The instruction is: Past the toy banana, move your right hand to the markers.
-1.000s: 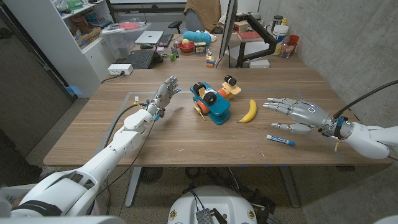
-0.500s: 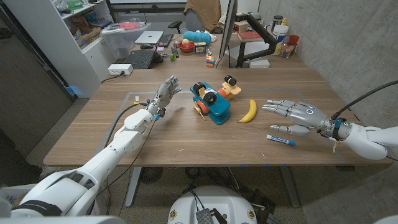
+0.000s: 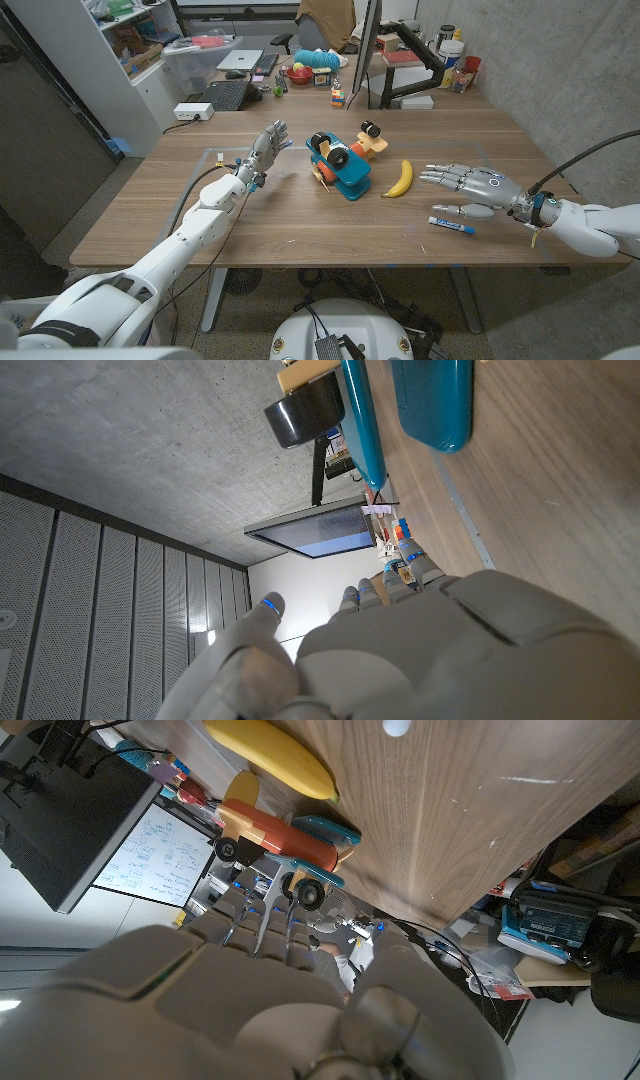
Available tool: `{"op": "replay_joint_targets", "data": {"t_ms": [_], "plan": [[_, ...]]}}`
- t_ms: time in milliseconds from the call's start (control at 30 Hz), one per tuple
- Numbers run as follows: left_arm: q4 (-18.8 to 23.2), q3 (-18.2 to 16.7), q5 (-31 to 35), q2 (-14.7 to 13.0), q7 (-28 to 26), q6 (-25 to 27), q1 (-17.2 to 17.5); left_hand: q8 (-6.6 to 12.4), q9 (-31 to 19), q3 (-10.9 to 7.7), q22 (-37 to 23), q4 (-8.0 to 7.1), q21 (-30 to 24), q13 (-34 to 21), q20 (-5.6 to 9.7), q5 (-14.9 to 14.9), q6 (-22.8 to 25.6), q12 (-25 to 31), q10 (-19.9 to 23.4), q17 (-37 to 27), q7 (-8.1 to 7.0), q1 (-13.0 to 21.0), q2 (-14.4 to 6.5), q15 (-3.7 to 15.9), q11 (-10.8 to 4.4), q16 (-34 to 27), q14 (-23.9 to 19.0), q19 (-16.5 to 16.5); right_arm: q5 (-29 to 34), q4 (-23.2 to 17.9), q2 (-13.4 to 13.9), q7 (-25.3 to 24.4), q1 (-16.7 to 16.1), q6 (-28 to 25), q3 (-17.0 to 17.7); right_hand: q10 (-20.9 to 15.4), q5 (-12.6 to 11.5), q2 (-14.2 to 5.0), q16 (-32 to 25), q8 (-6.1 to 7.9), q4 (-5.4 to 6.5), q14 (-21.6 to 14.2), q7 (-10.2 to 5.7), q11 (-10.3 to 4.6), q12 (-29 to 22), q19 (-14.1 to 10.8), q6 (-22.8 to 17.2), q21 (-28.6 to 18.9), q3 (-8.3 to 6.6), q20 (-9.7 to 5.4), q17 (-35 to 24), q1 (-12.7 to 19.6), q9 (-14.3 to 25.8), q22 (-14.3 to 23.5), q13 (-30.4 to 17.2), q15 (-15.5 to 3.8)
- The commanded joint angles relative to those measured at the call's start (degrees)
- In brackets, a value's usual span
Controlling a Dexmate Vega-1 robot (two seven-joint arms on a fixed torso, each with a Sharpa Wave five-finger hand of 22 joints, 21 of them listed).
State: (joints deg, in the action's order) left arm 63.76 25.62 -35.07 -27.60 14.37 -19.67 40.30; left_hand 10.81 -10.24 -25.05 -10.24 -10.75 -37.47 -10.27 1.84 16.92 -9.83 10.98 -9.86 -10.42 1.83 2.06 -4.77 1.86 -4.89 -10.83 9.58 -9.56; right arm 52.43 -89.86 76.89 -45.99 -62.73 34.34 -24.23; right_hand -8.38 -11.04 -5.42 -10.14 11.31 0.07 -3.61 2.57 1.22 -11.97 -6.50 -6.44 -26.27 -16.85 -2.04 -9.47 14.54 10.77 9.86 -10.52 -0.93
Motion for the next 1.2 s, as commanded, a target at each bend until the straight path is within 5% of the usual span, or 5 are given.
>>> {"op": "replay_joint_targets", "data": {"t_ms": [33, 467, 600, 733, 1200], "plan": [[-0.4, 0.0, 0.0, 0.1, 0.5, -0.3, -0.2, 0.37, -0.3, -0.28, -0.3, 0.11, 0.2, -0.2, 3.24, -0.4, -7.5, 0.2, -2.9, -0.1, -0.59, -0.4, -5.1, 0.72, -0.05, -0.3, 1.7, -2.9, 1.1, -0.1, -0.6, 0.9, 1.9, -0.9, -2.3, 0.6, 0.1, 0.14, -0.1, -0.20, -0.42, -0.2, -0.39, -0.14, 0.3, -0.4, 0.7, 0.2, -0.06, -2.00, -0.1, 0.5, 0.2, 0.2, -0.1, 0.08], [-0.6, 0.1, 0.0, 0.2, 0.6, -0.2, -0.3, 0.34, -0.3, -0.24, -0.3, 0.10, 0.5, -0.2, 3.19, -0.4, -7.5, 0.1, -2.9, -0.1, -0.58, -0.5, -5.1, 0.72, -0.04, -0.3, 1.8, -2.8, 2.6, 0.7, -1.1, 0.8, 3.6, -0.8, -3.9, 0.7, 0.2, 1.09, -0.1, -0.15, -0.65, -0.2, -1.52, -0.64, 0.2, -0.8, 0.6, 0.8, 0.86, -1.84, -0.2, 0.1, 0.3, 0.2, -0.1, 0.16], [-0.6, 0.1, 0.0, 0.2, 0.6, -0.3, -0.3, 0.32, -0.3, -0.23, -0.3, 0.10, 0.5, -0.2, 3.25, -0.4, -7.5, 0.1, -2.9, -0.1, -0.63, -0.5, -5.1, 0.75, -0.09, -0.3, 1.8, -2.8, 2.8, 0.7, -1.3, 1.5, 3.9, -1.2, -4.4, 0.7, 0.2, 1.07, -0.1, -0.15, -0.86, -0.2, -3.13, -0.68, 0.2, -0.8, 0.6, 1.1, 0.97, -1.76, -0.2, 0.2, 0.3, 0.2, -0.1, 0.15], [-0.5, 0.0, 0.0, 0.1, 0.5, -0.3, -0.2, 0.35, -0.3, -0.22, -0.3, 0.10, 0.5, -0.2, 3.28, -0.4, -7.4, 0.2, -2.8, -0.1, -0.69, -0.5, -5.1, 0.81, -0.13, -0.3, 1.8, -2.7, 3.0, 0.8, -1.4, 1.5, 4.1, -1.6, -4.8, 0.8, 0.1, 0.99, -0.1, -0.23, -1.03, -0.2, -1.51, -0.82, 0.2, -0.9, 0.9, 1.3, 1.08, -1.72, -0.2, 0.3, 0.3, 0.2, -0.1, 0.14], [-0.5, 0.0, -0.3, -0.1, 0.9, 0.1, -0.2, 0.32, -0.3, -0.21, -0.3, 0.09, 0.7, -0.2, 3.23, -0.4, -7.5, 0.1, -2.9, -0.1, -0.59, -0.5, -5.1, 0.74, -0.17, -0.2, 1.9, -2.8, 3.6, 0.9, -1.8, 2.5, 5.1, -1.6, -6.0, 0.8, 0.2, 1.85, -0.1, -0.29, -1.02, -0.2, -1.10, -0.69, 0.1, -1.3, 1.1, 1.8, 2.00, -1.74, -0.3, -0.4, 0.3, 0.2, -0.1, 0.08]]}}
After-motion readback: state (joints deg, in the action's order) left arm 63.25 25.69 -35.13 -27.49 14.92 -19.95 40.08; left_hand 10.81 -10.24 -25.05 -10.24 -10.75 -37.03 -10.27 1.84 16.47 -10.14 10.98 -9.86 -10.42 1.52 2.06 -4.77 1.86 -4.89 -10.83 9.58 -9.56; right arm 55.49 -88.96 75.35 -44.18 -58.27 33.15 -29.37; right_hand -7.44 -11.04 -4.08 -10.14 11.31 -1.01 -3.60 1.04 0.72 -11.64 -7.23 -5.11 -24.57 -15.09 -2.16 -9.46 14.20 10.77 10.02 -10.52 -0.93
